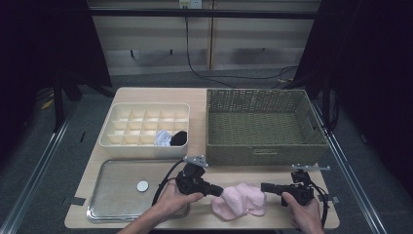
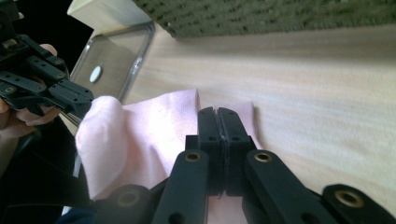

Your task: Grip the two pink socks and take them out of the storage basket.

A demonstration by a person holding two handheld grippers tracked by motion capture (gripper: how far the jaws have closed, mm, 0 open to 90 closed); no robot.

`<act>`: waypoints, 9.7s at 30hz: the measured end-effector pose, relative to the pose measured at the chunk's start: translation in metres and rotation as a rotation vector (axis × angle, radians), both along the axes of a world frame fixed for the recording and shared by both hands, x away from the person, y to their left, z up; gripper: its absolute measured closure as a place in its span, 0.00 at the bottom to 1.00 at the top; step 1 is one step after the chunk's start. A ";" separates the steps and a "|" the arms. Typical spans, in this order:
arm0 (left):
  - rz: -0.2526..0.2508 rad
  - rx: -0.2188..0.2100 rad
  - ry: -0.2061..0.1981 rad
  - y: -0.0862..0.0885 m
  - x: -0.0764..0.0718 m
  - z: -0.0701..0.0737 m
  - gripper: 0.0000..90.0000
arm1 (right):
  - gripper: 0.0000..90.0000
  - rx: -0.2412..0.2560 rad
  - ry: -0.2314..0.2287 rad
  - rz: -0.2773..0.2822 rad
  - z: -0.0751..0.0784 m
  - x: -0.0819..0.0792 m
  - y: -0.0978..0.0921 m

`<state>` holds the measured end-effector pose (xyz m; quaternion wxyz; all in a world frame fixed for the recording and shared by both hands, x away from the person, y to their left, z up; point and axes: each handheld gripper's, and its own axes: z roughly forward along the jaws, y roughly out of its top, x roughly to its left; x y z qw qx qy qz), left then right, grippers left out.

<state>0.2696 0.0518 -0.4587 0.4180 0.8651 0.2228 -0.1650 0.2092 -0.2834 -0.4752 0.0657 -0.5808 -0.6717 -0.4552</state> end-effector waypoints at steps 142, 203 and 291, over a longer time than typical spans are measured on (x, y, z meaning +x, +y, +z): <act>0.145 0.073 0.044 0.023 0.032 -0.028 0.87 | 0.93 -0.024 0.000 0.226 -0.013 0.031 0.111; 0.124 0.101 0.053 0.010 0.022 -0.025 0.96 | 0.94 -0.066 0.009 -0.037 -0.014 -0.001 0.006; 0.112 0.107 0.110 0.007 0.028 -0.037 0.68 | 0.95 -0.011 0.017 -0.034 -0.009 -0.007 -0.009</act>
